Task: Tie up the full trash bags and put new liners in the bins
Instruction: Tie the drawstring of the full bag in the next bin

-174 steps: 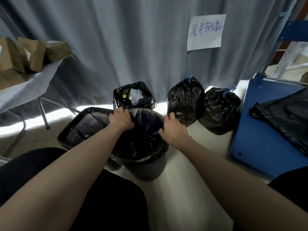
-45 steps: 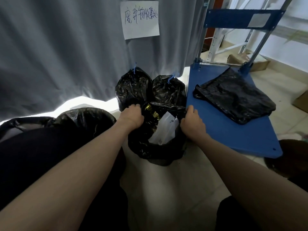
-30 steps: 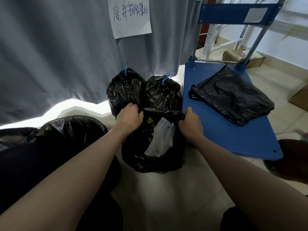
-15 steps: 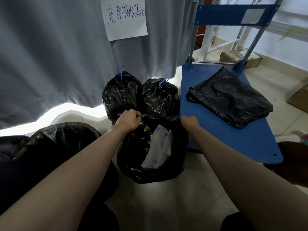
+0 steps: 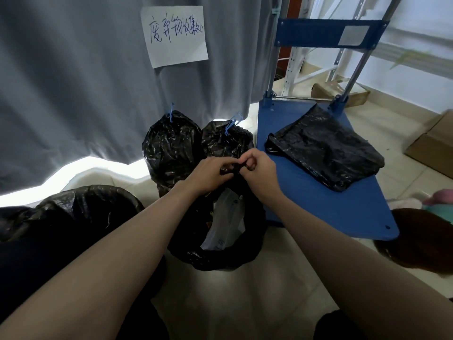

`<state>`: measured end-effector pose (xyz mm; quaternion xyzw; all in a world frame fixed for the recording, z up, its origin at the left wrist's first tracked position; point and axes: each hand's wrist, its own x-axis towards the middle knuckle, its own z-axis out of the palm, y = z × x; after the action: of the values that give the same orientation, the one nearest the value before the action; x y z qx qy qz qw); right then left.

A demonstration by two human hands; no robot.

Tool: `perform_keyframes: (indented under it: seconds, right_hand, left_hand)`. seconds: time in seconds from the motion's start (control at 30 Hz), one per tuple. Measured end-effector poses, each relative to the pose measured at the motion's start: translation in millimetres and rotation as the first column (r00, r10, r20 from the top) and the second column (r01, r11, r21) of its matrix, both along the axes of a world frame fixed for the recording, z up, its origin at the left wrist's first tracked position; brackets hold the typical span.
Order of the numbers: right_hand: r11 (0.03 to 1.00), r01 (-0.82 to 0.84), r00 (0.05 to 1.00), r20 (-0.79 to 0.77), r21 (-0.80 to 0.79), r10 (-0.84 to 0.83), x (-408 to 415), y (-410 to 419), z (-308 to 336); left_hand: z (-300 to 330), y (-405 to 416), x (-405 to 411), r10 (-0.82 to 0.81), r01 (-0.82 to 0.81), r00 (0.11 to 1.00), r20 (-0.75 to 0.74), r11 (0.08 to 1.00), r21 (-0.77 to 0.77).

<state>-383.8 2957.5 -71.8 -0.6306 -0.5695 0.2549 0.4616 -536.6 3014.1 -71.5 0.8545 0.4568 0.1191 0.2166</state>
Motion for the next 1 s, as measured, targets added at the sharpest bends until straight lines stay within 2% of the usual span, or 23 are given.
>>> perform_keyframes:
  seconds: [0.23, 0.53, 0.63, 0.73, 0.8, 0.9, 1.0]
  right_hand:
    - [1.000, -0.020, 0.978, 0.209, 0.020, 0.015, 23.4, -17.6, 2.7]
    - [0.982, 0.065, 0.917, 0.399, -0.176, 0.011, 24.9, -26.5, 12.0]
    - [0.969, 0.052, 0.881, 0.467, -0.243, 0.070, 12.4, -25.2, 28.4]
    - [0.972, 0.000, 0.835, 0.535, -0.236, 0.130, -2.8, -16.2, 53.9]
    - [0.968, -0.040, 0.751, 0.632, -0.248, 0.193, -12.4, -9.9, 68.5]
    - [0.963, -0.085, 0.553, 0.792, -0.256, 0.260, -21.0, -6.6, 80.6]
    - [0.951, -0.099, 0.388, 0.869, -0.293, 0.308, -22.2, -6.8, 86.6]
  left_hand:
    - [14.9, 0.7, 9.5, -0.005, 0.015, 0.999, -0.046, 0.975, 0.223]
    - [37.3, -3.9, -11.9, 0.107, -0.079, 0.992, -0.061, 0.930, 0.359]
    - [54.0, -2.8, -17.6, 0.074, -0.018, 0.986, -0.151, 0.941, 0.338]
    - [76.3, 1.3, -14.4, 0.041, 0.070, 0.944, -0.329, 0.945, 0.319]
    - [84.2, 2.6, -12.3, 0.052, 0.078, 0.922, -0.384, 0.946, 0.315]
    - [82.9, -1.4, -16.8, 0.020, 0.084, 0.926, -0.376, 0.962, 0.258]
    - [73.0, -7.6, -25.2, -0.044, 0.127, 0.906, -0.422, 0.977, 0.170]
